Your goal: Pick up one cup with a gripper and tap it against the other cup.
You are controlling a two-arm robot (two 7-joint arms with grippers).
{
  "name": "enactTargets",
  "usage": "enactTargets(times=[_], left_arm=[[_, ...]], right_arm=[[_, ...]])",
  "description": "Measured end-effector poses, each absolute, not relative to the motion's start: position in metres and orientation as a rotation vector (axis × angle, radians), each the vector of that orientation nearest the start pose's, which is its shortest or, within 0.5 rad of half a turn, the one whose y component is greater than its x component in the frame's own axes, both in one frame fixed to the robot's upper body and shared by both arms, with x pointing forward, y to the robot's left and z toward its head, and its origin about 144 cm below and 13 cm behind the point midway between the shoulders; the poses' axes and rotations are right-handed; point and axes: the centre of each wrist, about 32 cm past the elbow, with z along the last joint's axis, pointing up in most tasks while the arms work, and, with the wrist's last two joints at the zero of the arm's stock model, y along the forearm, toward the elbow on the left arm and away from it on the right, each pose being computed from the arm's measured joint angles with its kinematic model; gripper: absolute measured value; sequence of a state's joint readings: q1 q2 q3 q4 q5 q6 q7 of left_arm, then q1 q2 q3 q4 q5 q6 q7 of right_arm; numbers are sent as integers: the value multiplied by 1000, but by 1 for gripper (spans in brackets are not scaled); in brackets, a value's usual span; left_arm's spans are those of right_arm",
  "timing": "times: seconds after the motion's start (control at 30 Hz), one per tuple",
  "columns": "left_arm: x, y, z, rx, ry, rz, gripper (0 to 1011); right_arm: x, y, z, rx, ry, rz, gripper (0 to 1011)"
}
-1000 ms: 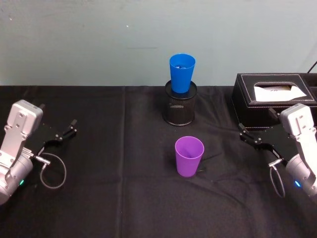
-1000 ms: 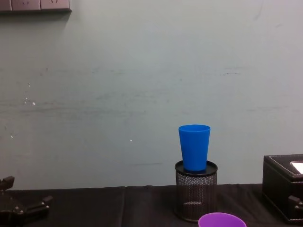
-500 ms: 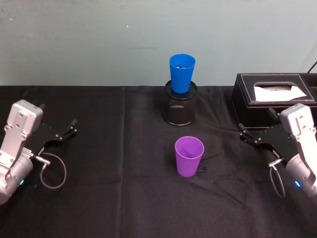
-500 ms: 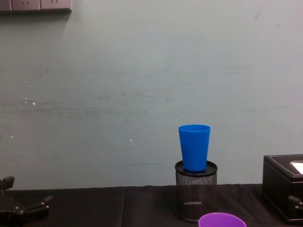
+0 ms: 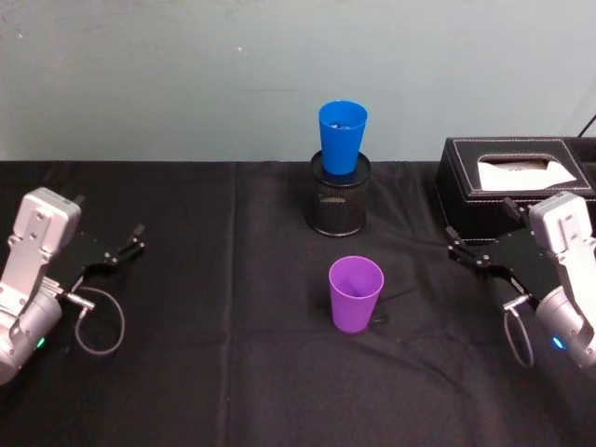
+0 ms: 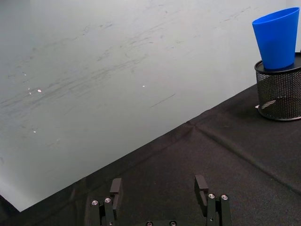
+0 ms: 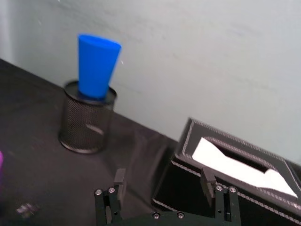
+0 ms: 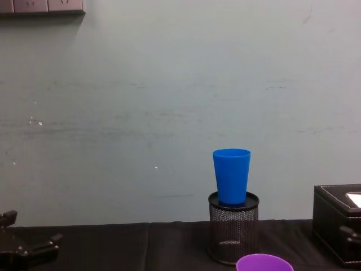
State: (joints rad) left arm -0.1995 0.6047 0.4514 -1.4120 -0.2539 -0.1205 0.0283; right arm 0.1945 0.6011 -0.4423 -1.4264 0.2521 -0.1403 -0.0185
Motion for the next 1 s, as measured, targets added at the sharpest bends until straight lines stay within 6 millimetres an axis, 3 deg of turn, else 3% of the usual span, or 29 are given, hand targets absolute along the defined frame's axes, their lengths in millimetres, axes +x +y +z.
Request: enactTargets(times=[0.23,0.47,0.77,1.0], left_arm=[[489,310,1140,304,-285,1248,1000],[489,310,1140,304,-285,1248,1000],[489,310,1140,304,-285,1248,1000],[489,310,1140,304,-285,1248,1000]], right_arm=[[478,-299,1151,-209,-320,-1207,1003],[452,-295,1148,-158,-298,-1170,1003],[410,-291,1125,-92,-206,-1006,1003],[397,-281,1111,-78,-165,-941,1003]])
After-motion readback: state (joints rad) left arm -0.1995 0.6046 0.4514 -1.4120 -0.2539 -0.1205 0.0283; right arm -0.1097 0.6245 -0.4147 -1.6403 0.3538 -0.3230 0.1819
